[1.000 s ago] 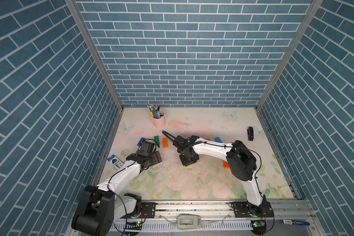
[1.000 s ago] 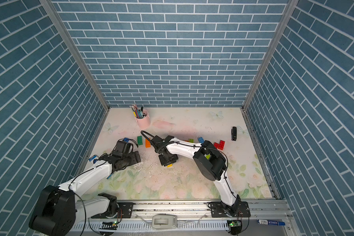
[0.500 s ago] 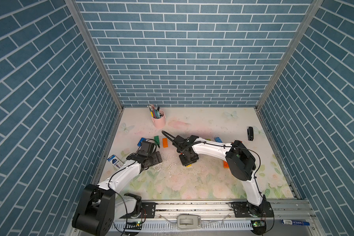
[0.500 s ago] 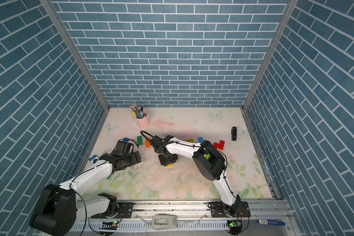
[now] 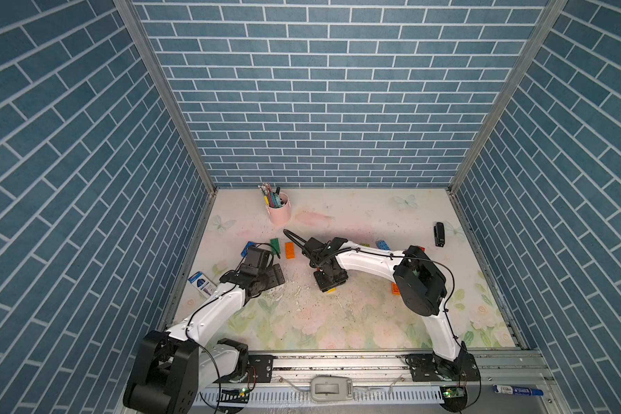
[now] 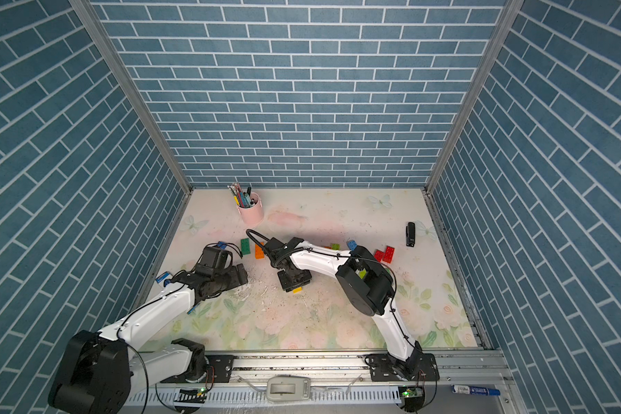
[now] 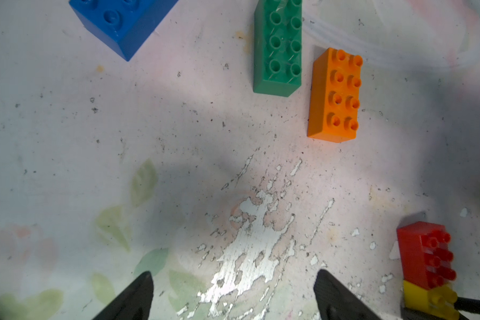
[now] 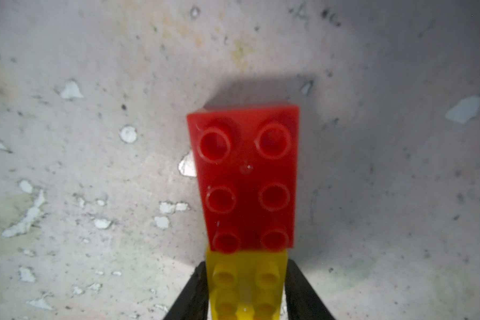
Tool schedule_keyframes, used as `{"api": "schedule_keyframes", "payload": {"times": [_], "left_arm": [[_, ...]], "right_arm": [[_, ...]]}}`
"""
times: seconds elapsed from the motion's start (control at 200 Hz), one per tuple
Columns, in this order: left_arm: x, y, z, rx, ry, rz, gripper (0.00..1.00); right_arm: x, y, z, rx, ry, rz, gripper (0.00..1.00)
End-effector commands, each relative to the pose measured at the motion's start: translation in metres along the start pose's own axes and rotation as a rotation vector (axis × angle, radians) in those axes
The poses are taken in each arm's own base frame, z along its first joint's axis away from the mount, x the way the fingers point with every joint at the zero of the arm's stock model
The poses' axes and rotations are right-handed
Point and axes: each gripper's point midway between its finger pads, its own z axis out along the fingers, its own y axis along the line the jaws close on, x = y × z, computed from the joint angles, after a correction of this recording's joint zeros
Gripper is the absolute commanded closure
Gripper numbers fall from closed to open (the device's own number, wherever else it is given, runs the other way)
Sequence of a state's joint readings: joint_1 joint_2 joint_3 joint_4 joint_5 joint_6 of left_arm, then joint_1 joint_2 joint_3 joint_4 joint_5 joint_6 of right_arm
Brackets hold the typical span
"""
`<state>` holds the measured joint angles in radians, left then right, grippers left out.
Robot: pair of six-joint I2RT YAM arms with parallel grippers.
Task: Assemble a rectangle with lego
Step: Place the lego brick at the center of the board.
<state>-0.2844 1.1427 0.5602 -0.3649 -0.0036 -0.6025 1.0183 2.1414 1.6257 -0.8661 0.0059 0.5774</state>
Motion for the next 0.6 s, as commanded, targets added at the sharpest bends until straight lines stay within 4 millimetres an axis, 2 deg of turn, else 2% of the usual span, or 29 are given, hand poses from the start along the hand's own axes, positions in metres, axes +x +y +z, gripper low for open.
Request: {"api": "schedule_keyframes", "payload": {"times": [0.0, 0.32, 0.595], "left_arm": [[0.0062, 0.0015, 0.0016, -0.002, 0.015, 0.009, 0.08], [0.0074, 0.0008, 0.0024, 0.001, 0.018, 0.011, 0.09], [0.0076, 0.0001, 0.0022, 0.004, 0.019, 0.011, 0.09]], "right_arm": [[0.0034, -0.0061, 0.0085, 0.02, 0.019, 0.007, 0.55], [0.0005, -0.0082, 0.0123, 0.009, 0.022, 0.017, 0.62], [0.0022, -0.0106, 0.0146, 0.012, 0.028, 0.016, 0.63]]}}
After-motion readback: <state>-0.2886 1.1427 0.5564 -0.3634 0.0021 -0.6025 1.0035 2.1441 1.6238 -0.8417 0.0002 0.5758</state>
